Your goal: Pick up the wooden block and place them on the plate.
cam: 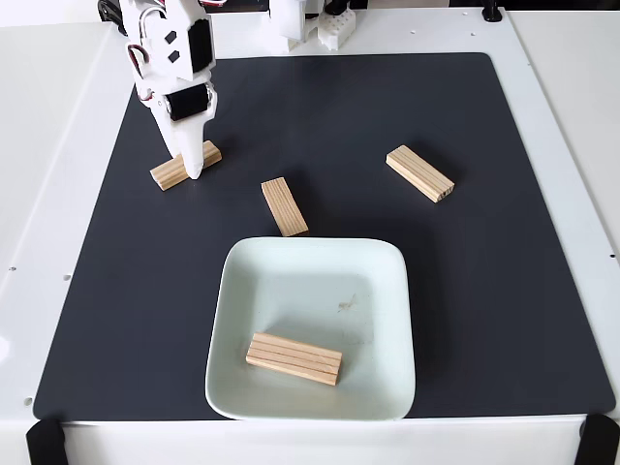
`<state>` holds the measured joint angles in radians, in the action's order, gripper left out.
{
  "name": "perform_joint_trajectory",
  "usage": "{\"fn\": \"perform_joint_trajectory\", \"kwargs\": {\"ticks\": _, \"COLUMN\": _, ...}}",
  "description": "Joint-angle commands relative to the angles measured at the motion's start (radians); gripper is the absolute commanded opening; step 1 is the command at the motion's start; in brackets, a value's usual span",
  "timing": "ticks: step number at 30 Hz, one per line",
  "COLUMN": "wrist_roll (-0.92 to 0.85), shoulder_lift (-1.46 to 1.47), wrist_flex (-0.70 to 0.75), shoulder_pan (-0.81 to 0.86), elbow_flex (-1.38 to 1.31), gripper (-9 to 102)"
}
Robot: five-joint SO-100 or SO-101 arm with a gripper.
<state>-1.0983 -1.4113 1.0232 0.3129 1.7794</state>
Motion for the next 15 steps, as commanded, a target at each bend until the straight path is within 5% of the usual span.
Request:
{"fn": "perform_joint_trajectory", "kwargs": {"ticks": 1, "wrist_roll": 0.104, "shoulder_lift": -0.166, "wrist_flex": -0.02, "shoulder_pan": -0.048, "elbow_flex": 0.04, "gripper": 0}}
{"fn": "perform_joint_trajectory", "kwargs": {"ticks": 12, "wrist_roll": 0.64, "shoulder_lift": -0.868, "wrist_flex": -0.061, "shoulder_pan": -0.225, "elbow_flex": 0.304, "gripper": 0}}
{"fn": "perform_joint_trajectory", "kwargs": {"ticks": 15, "wrist_roll": 0.707, "shoulder_lift": -0.936, "wrist_flex": -0.166, "shoulder_pan": -0.295, "elbow_flex": 0.364, "gripper": 0}}
